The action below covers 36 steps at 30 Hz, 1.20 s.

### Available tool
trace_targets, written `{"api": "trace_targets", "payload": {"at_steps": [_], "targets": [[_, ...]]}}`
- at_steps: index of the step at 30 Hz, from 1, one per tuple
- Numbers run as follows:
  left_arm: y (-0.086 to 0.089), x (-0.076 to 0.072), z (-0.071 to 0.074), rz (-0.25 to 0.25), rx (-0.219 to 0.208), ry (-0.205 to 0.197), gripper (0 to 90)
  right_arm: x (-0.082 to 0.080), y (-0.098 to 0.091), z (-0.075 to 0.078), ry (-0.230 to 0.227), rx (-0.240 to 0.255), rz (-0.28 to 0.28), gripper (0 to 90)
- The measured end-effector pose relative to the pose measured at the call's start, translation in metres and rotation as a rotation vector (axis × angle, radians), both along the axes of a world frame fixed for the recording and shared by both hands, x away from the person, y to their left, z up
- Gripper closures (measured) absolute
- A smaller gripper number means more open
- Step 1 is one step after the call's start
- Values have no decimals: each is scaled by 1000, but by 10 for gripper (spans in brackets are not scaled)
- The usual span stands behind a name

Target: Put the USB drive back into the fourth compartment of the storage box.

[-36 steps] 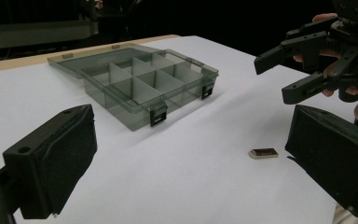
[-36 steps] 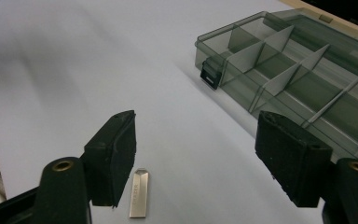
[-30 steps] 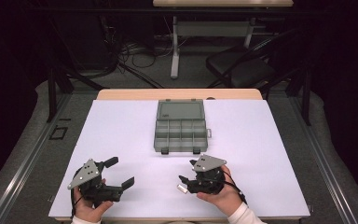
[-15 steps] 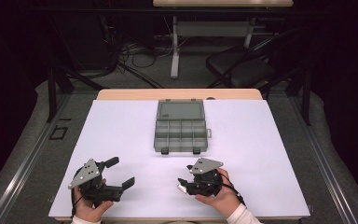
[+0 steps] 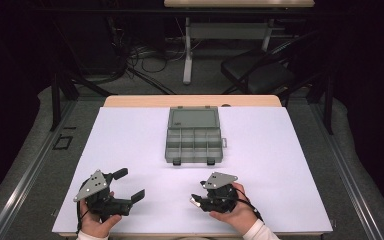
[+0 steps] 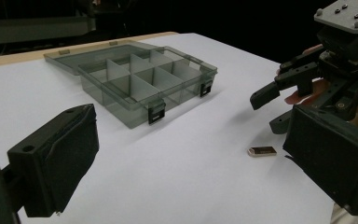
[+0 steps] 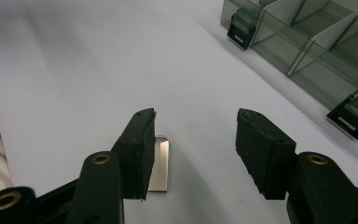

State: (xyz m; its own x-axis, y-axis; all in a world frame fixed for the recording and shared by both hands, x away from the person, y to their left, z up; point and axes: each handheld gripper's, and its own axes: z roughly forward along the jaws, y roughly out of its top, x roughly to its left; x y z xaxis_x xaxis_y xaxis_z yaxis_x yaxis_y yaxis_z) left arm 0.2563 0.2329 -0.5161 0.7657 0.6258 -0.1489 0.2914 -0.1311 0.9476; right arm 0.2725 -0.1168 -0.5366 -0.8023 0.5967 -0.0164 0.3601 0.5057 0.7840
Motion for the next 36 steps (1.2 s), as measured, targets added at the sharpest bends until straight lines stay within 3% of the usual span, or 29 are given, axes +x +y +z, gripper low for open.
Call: {"api": "trace_targets", "payload": {"at_steps": [12, 25, 36], "targets": [[0, 1, -1, -3, -2, 7, 30, -2, 2, -5, 27, -31, 36, 585], [-1, 1, -1, -7, -7, 12, 31, -6, 11, -13, 65, -45, 13, 685], [-1, 2, -1, -9, -5, 19, 39, -7, 16, -19, 72, -61, 23, 740]]}}
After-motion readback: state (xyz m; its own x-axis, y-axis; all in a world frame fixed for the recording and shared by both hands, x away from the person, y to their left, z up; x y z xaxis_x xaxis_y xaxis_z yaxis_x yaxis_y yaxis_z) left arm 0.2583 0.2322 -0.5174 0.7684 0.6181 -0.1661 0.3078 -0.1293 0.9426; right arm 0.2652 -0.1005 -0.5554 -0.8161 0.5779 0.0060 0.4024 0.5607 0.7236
